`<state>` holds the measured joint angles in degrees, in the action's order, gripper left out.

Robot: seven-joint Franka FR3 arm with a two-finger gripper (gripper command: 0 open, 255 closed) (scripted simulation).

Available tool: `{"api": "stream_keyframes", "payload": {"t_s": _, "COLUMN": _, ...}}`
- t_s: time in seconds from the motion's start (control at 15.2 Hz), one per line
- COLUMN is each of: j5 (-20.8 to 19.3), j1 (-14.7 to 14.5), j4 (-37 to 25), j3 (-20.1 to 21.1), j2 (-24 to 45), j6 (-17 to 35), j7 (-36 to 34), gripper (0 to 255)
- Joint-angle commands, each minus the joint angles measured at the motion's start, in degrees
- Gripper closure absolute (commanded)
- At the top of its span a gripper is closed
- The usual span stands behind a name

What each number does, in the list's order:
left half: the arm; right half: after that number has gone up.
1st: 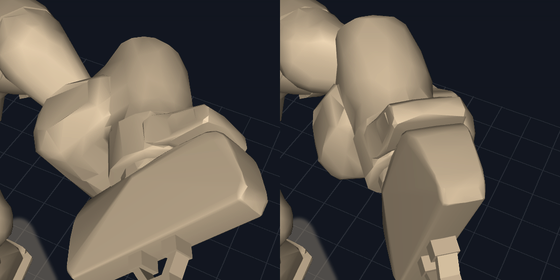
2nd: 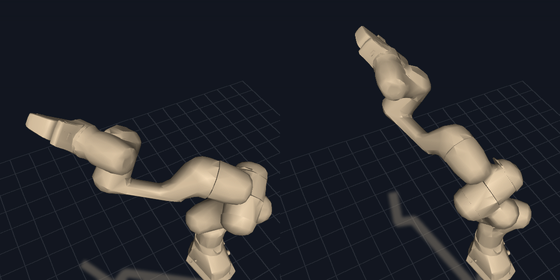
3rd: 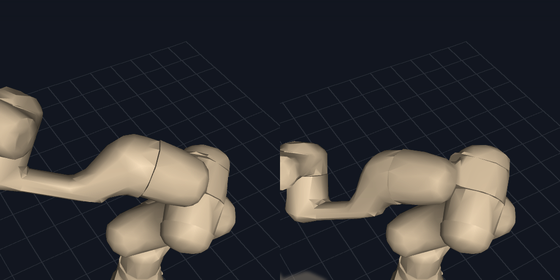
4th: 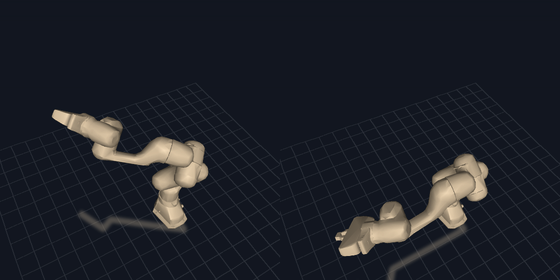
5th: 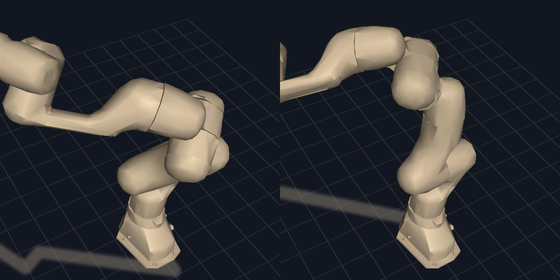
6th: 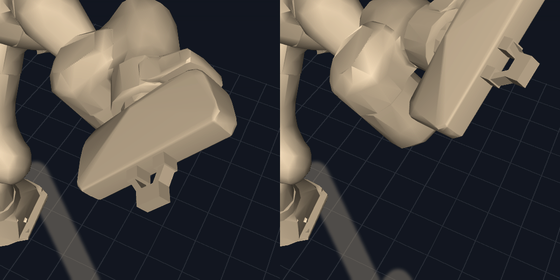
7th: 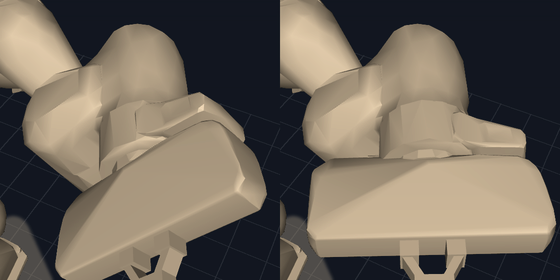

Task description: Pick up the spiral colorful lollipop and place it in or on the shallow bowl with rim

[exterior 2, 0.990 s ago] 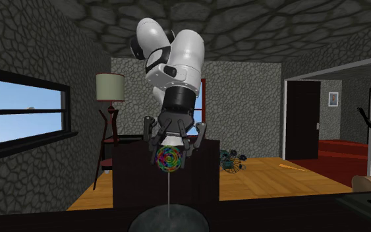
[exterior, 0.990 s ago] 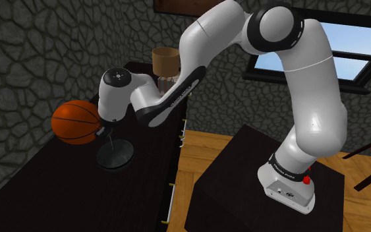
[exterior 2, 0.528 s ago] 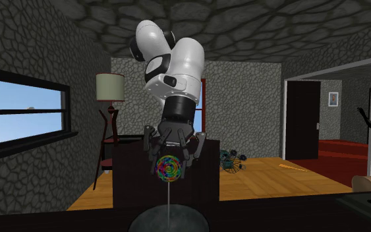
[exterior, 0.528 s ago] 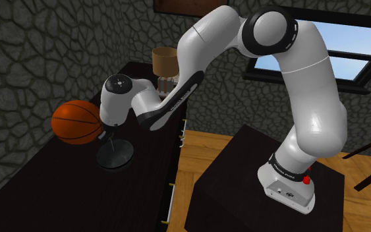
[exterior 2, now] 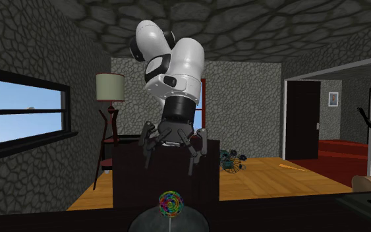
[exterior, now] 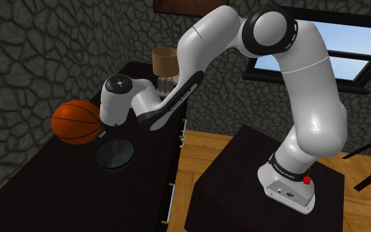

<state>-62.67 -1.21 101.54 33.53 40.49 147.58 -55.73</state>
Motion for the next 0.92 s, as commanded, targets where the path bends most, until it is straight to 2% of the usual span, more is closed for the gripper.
{"api": "stream_keyframes", "payload": {"t_s": 0.0, "j5": 0.0, "j1": 0.0, "j4": 0.0, "j3": 0.0, "j2": 0.0, "j6": 0.0, "j7": 0.0, "gripper": 0}}
{"api": "stream_keyframes", "payload": {"t_s": 0.07, "j5": 0.0, "j1": 0.0, "j4": 0.0, "j3": 0.0, "j2": 0.0, "j6": 0.0, "j7": 0.0, "gripper": 0}}
{"api": "stream_keyframes", "payload": {"t_s": 0.33, "j5": 4.42, "j1": 3.22, "j4": 5.36, "j3": 3.98, "j2": -7.16, "j6": -1.41, "j7": 1.88, "gripper": 0}}
{"api": "stream_keyframes", "payload": {"t_s": 0.86, "j5": 4.41, "j1": 3.21, "j4": 5.35, "j3": 3.97, "j2": -7.15, "j6": -1.4, "j7": 1.87, "gripper": 0}}
